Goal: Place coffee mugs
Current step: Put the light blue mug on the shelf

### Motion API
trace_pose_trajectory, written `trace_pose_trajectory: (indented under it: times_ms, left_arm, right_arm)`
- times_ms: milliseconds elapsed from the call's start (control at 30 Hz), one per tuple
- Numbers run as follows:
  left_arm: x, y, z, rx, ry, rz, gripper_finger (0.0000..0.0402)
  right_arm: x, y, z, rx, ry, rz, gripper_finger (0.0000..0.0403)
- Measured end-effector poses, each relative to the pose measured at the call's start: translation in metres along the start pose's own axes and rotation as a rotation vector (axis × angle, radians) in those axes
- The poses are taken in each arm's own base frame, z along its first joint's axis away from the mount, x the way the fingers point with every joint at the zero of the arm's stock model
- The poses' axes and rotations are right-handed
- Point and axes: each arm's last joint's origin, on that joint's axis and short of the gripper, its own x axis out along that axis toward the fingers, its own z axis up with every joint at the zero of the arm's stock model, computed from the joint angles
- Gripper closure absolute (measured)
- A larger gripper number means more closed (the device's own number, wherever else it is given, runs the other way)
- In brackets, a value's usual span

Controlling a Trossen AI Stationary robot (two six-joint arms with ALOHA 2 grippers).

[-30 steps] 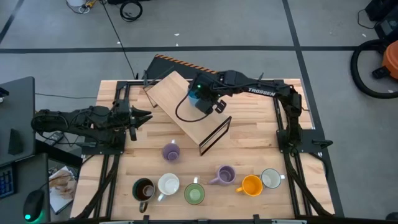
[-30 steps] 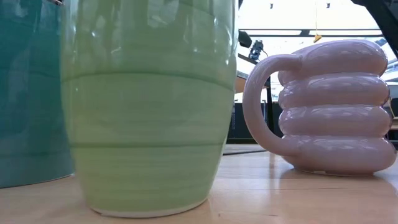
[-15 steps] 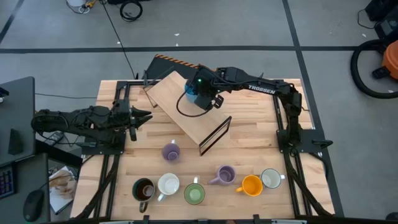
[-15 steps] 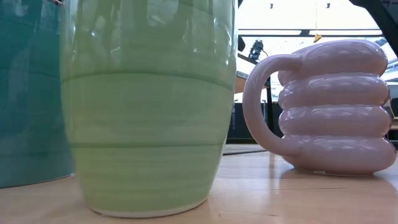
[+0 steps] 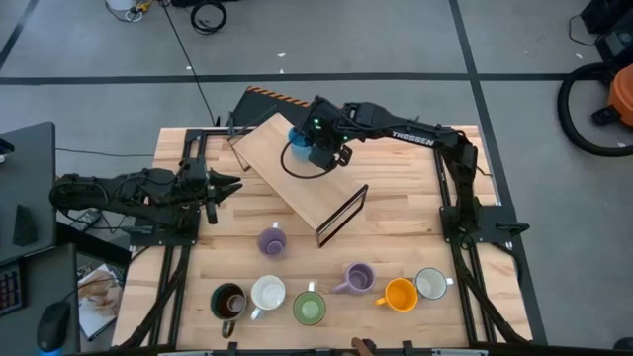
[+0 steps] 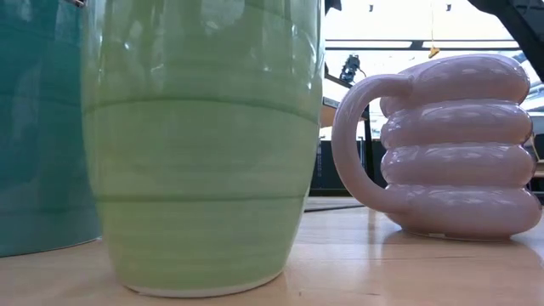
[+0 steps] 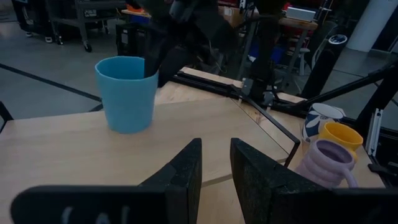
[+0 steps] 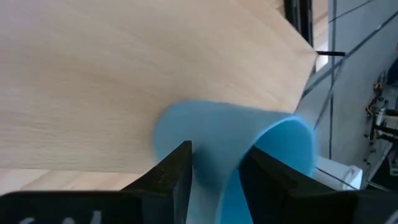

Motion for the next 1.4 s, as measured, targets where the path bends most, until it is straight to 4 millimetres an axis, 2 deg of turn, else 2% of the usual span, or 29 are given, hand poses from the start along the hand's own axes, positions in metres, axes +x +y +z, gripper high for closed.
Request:
trace_pose_trajectory:
  times_ms: [100, 300, 700, 1267, 1400]
  left_arm:
    - [0.000, 0.000, 0.000, -0.002, 0.000, 0.000, 0.0312]
    - [0.000, 0.000, 0.000, 0.000, 0.001, 0.000, 0.0312]
    - [0.000, 0.000, 0.000, 0.009, 0.001, 0.000, 0.0312]
    - [0.000, 0.000, 0.000, 0.008, 0.000, 0.000, 0.0312]
    - [0.004, 0.000, 0.001, 0.030, -0.015, 0.079, 0.0312]
  right_arm:
    - [0.007, 0.000, 0.003, -0.035, -0.002, 0.005, 0.0273]
    - [0.009, -0.003, 0.007, -0.072, 0.001, -0.033, 0.0273]
    - [0.009, -0.008, 0.007, 0.148, -0.005, -0.082, 0.0275]
    - [0.008, -0.014, -0.007, 0.238, -0.010, -0.133, 0.0277]
    - [0.008, -0.015, -0.008, 0.262, -0.016, -0.149, 0.0278]
